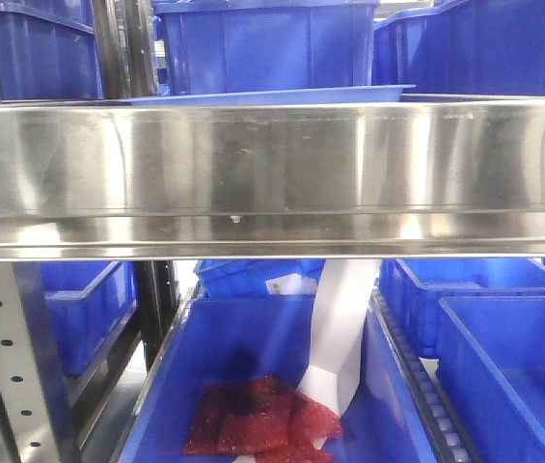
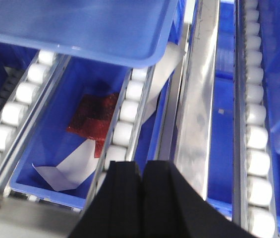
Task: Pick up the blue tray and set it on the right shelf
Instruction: 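Open both grippers and pull them back from the tray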
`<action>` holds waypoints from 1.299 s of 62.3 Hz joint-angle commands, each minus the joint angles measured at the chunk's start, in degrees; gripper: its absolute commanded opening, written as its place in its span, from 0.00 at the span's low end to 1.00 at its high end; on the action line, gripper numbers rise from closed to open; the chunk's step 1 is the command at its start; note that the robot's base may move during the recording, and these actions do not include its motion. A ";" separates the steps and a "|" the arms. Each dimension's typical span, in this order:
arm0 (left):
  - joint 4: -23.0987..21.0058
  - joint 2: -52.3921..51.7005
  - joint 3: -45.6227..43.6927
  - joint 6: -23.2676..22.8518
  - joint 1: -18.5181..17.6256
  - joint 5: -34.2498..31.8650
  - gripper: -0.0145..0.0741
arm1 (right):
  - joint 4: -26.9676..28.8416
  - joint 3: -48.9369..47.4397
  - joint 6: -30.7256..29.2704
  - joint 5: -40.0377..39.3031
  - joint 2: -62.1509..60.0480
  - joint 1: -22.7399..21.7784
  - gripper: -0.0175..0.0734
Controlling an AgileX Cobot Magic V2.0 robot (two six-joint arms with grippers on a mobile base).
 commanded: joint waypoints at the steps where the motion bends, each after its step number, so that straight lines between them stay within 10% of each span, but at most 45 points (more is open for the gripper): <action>1: 0.68 -6.68 5.06 0.22 -0.50 -9.39 0.11 | -1.87 5.63 -0.67 -9.20 -7.04 -0.07 0.25; 33: 5.31 -42.01 41.80 0.37 -0.50 -36.31 0.11 | -7.59 51.43 -0.67 -42.59 -48.47 -0.07 0.25; 74: 6.07 -45.00 42.91 0.37 -0.50 -35.95 0.11 | -7.59 53.81 -0.67 -49.79 -54.43 -0.07 0.25; 81: -1.02 -45.46 42.93 2.58 0.31 -34.20 0.11 | -7.59 53.81 -0.67 -49.79 -54.43 -0.07 0.25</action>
